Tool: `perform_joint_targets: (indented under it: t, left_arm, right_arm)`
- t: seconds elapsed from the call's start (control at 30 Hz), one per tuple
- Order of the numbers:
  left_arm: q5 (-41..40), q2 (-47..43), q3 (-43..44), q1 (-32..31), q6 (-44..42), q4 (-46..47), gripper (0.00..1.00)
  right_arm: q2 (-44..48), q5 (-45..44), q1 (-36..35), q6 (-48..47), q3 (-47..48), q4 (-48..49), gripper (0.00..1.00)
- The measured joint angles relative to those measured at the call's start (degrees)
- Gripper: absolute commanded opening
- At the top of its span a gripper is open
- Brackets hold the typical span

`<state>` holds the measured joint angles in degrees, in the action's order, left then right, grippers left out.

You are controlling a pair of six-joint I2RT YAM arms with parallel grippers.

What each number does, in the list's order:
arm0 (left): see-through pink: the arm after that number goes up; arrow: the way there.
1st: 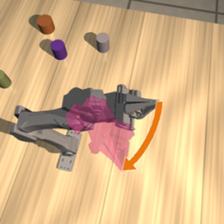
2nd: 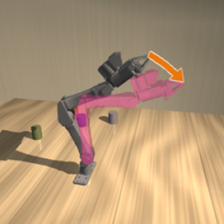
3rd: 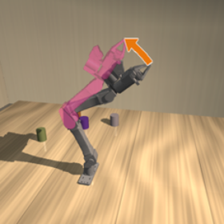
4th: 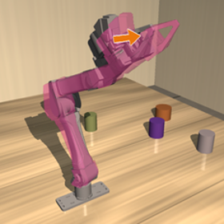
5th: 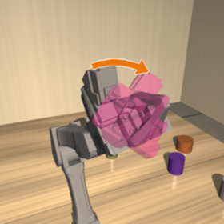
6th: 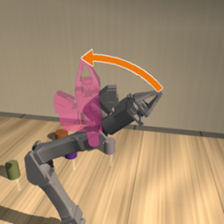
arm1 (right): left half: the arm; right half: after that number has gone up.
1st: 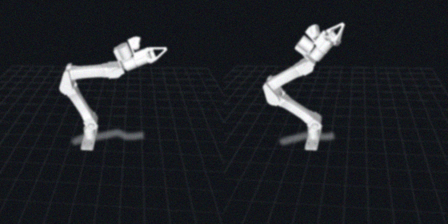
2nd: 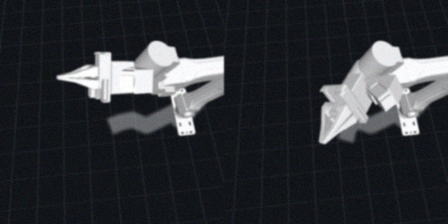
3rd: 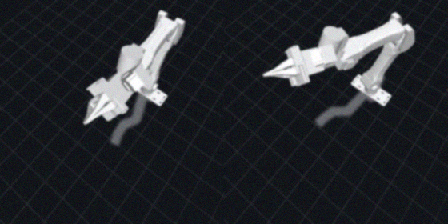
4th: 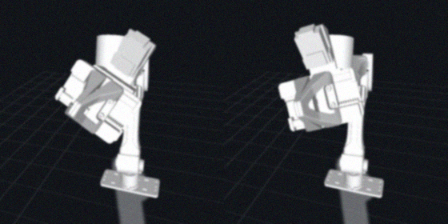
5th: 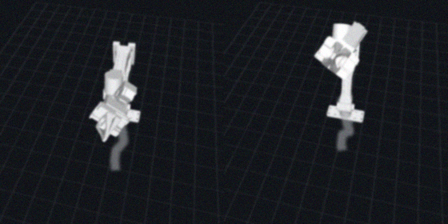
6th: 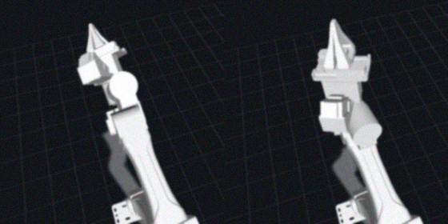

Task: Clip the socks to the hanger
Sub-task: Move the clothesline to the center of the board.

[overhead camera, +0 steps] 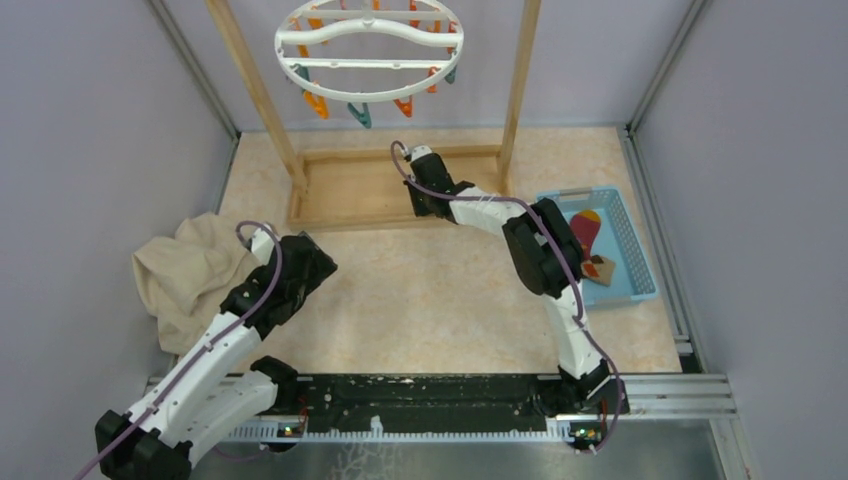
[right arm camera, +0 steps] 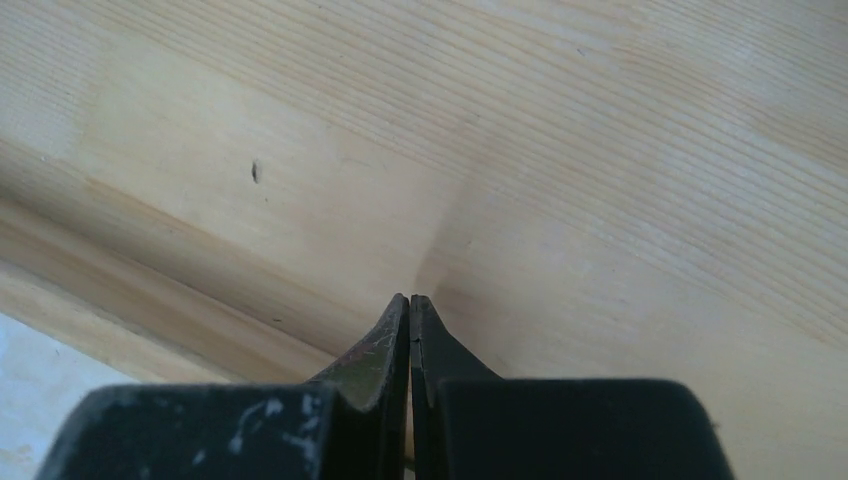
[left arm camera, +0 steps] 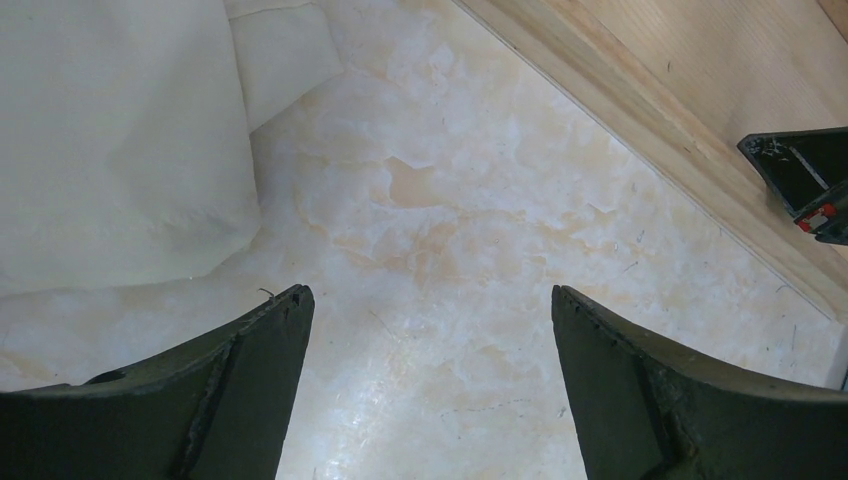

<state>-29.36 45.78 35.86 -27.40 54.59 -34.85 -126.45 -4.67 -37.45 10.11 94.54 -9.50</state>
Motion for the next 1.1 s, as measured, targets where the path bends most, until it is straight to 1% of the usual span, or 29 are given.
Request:
perform_joint_targets:
  t: [0.17,0.4,0.53,0.63,0.8,0.87,0.97,1.1]
  left_arm:
    - [0.3,1.5,-0.7,0.0,0.0,0.6,0.93]
    - [1.6,4.5,-1.5,-0.2,-0.2,3.1,0.93]
    - [1.7,6.5,-1.5,-0.2,-0.5,4.3,0.93]
    - [1.7,7.2,-1.3,-0.3,-0.7,4.5,0.93]
    - [1.7,7.2,-1.2,-0.9,-2.0,5.9,0.95]
    - [1.7,7.3,-0.9,-1.2,-3.1,6.7,0.96]
    - [1.7,8.2,0.2,-1.8,-6.6,9.8,0.90]
    - [2.7,13.0,2.1,-2.0,-16.8,21.2,0.88]
  right_arm:
    - [5.0,-2.1,0.2,-0.6,-8.2,5.8,0.00]
    - [13.8,-4.7,0.2,-2.3,-19.1,9.7,0.00]
    - [17.6,-4.5,0.2,-2.5,-24.3,12.3,0.00]
    - [19.8,-3.5,0.1,-2.4,-27.5,12.3,0.00]
    - [20.7,-1.6,0.1,-1.7,-33.9,8.0,0.00]
    - [21.8,-1.1,0.1,-1.5,-33.9,6.8,0.00]
    - [24.5,-0.9,0.1,-1.3,-34.2,5.0,0.01]
    - [31.1,-0.4,0.1,-1.0,-35.1,3.8,0.12]
